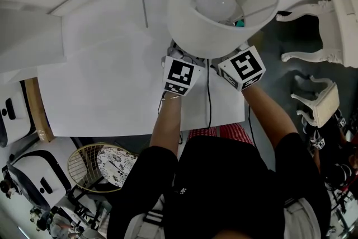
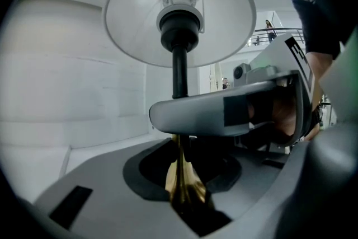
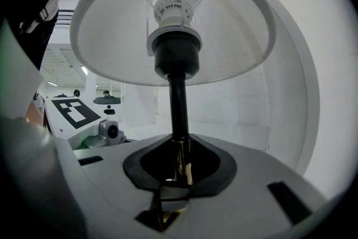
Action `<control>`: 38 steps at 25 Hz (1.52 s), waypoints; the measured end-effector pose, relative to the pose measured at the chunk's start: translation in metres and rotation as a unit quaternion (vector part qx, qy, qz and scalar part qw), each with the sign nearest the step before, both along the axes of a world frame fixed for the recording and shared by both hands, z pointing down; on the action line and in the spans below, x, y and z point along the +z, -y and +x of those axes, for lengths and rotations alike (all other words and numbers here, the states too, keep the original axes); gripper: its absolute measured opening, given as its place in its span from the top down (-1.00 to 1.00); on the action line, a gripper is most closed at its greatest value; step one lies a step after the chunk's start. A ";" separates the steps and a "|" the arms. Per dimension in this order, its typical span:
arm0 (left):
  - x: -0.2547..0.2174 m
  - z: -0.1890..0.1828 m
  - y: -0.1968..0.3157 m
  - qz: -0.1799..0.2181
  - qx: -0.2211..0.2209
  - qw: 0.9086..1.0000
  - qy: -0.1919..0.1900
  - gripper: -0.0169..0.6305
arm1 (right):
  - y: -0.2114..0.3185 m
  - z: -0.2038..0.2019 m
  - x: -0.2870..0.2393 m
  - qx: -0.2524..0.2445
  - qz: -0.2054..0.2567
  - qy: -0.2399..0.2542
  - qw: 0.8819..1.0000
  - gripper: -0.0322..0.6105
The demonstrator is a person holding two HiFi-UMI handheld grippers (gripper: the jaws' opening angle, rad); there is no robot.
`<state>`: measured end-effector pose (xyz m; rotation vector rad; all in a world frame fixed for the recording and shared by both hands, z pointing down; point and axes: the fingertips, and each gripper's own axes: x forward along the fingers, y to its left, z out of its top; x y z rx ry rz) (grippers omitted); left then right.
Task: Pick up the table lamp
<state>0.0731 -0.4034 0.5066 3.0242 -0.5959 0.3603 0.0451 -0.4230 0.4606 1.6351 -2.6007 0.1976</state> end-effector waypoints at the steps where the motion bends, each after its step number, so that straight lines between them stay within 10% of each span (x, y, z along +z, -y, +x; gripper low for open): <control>1: 0.000 0.000 -0.001 0.000 0.000 1.000 0.001 0.61 | -0.001 0.000 0.000 0.001 0.000 0.001 1.000 0.66; 38: -0.030 -0.013 -0.035 0.023 -0.027 0.999 0.002 0.61 | -0.037 -0.012 -0.029 -0.018 0.011 0.003 1.000 0.66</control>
